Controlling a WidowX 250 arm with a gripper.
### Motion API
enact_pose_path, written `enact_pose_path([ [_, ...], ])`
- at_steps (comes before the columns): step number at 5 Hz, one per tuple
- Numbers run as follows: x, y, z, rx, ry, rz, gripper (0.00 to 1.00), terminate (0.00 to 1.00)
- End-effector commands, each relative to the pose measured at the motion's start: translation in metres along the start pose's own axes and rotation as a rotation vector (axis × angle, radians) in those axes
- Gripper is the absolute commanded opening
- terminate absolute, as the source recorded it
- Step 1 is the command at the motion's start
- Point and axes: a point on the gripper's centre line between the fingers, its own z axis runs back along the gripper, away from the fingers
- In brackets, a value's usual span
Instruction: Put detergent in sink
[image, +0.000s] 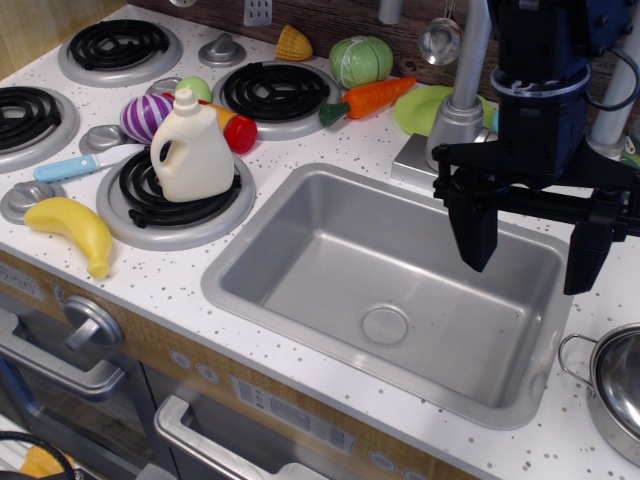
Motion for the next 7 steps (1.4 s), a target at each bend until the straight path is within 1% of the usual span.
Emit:
enact_pose_path([
  [1, 0.0, 0.0, 0.0, 0.0, 0.0, 0.0, 1.0, 0.0],
  [2, -0.001, 0.012, 0.001, 0.084, -0.009, -0.071, 1.0, 0.0],
  [3, 0.002, 0.04, 0.017, 0.115, 0.031, -0.164, 1.0, 0.0],
  [4, 0.007, 0.067, 0.042, 0.108, 0.095, -0.218, 1.0, 0.0],
  [5, 0.021, 0.104, 0.079, 0.119, 0.189, -0.327, 1.0, 0.0],
  [6, 0.027, 0.13, 0.102, 0.185, 0.214, -0.407, 1.0, 0.0],
  [7, 0.033, 0.158, 0.117, 0.177, 0.241, -0.477, 1.0, 0.0],
])
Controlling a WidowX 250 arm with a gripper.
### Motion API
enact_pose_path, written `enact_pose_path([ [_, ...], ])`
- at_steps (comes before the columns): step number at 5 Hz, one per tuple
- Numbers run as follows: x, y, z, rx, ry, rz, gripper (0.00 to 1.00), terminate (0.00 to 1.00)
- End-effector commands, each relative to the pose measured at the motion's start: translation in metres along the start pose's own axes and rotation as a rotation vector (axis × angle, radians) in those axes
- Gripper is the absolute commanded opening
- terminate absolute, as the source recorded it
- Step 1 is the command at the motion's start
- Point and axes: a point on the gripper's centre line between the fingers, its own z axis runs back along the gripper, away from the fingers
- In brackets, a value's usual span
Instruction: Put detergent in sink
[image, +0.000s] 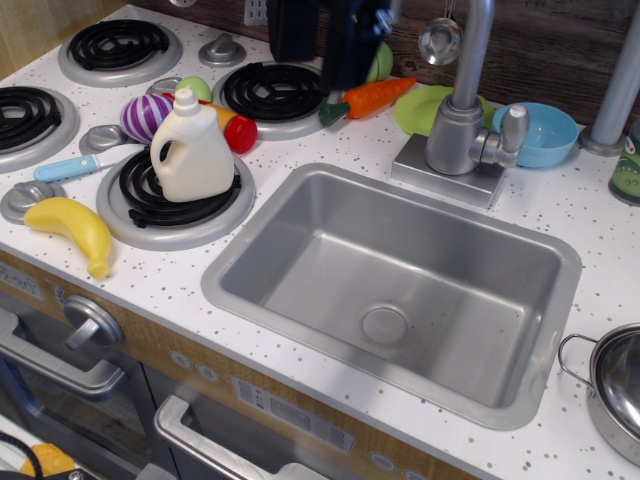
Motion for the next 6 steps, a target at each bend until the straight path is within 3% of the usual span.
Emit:
enact_pose_path([
  [1, -0.017, 0.04, 0.003, 0.071, -0.044, -0.102, 1.0, 0.0],
  [2, -0.021, 0.064, -0.016, 0.027, -0.057, -0.174, 1.0, 0.0],
  [4, -0.023, 0.092, -0.043, 0.117, -0.102, -0.254, 1.0, 0.0],
  [6, -0.025, 0.103, -0.064, 0.158, -0.16, -0.288, 1.0, 0.0],
])
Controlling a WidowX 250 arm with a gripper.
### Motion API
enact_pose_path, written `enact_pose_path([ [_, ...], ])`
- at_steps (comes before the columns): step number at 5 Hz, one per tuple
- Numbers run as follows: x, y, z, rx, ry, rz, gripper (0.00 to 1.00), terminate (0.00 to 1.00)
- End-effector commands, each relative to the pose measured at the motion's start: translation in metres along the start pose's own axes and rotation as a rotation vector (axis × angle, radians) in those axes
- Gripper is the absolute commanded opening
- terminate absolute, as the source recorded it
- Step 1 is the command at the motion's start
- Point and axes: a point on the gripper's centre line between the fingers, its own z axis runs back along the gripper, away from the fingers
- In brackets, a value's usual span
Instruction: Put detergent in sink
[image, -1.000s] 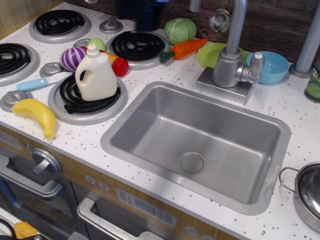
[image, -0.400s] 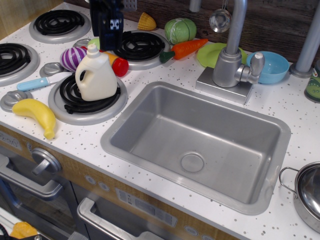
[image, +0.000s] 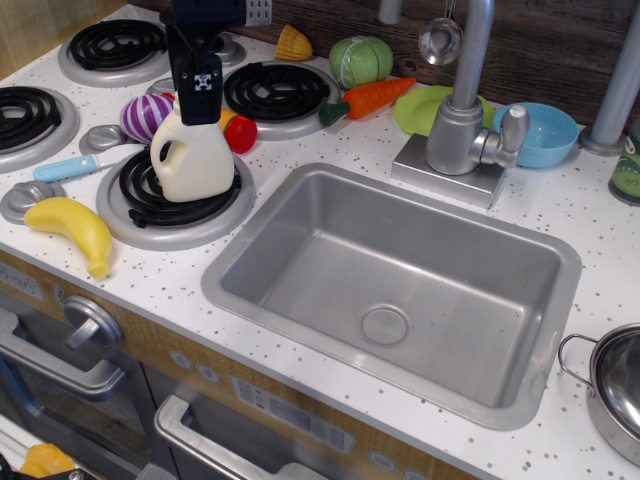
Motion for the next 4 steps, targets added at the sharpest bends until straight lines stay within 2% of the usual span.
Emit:
enact_pose_path([
  [1, -0.004, 0.007, -0.006, 0.073, -0.072, 0.0, 1.0, 0.0],
  [2, -0.003, 0.007, -0.008, 0.069, -0.079, 0.01, 0.0, 0.0],
  [3, 0.0, 0.004, -0.007, 0.027, -0.091, 0.03, 0.0, 0.0],
  [4, 0.011, -0.01, 0.013, 0.009, -0.06, 0.073, 0.0, 0.0],
])
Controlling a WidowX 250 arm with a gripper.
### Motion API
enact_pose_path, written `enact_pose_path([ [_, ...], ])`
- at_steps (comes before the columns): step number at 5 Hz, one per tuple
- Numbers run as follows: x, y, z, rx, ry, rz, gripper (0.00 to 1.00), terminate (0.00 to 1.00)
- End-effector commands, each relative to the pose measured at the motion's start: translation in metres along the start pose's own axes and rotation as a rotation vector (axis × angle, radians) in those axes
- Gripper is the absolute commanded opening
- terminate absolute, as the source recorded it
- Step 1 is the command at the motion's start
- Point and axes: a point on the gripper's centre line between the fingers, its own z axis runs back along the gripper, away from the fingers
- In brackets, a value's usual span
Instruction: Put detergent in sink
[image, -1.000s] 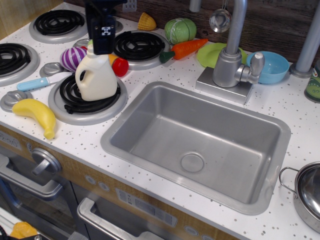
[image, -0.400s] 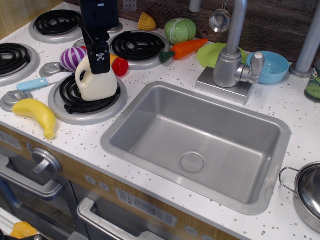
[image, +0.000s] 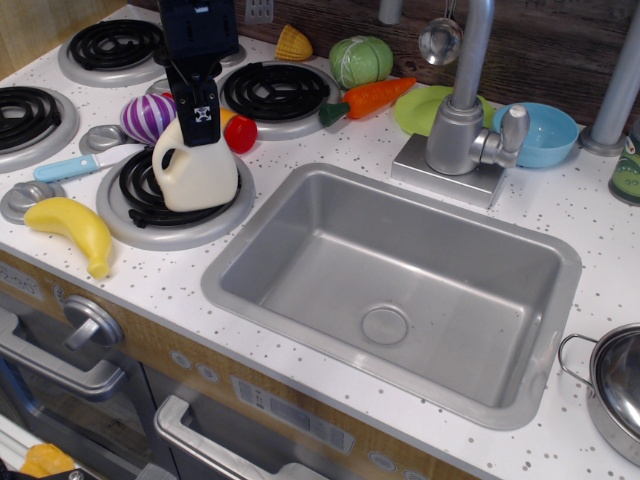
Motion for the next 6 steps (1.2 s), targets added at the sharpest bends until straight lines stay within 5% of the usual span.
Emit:
enact_pose_path([
  [1, 0.036, -0.038, 0.04, 0.045, -0.028, 0.104, 0.0, 0.0],
  [4, 0.096, -0.088, -0.015, -0.023, -0.162, 0.122, 0.0, 0.0],
  [5, 0.096, -0.089, -0.042, 0.0, -0.151, 0.121, 1.0, 0.0],
  [6, 0.095, -0.082, -0.065, 0.005, -0.196, 0.12, 1.0, 0.0],
])
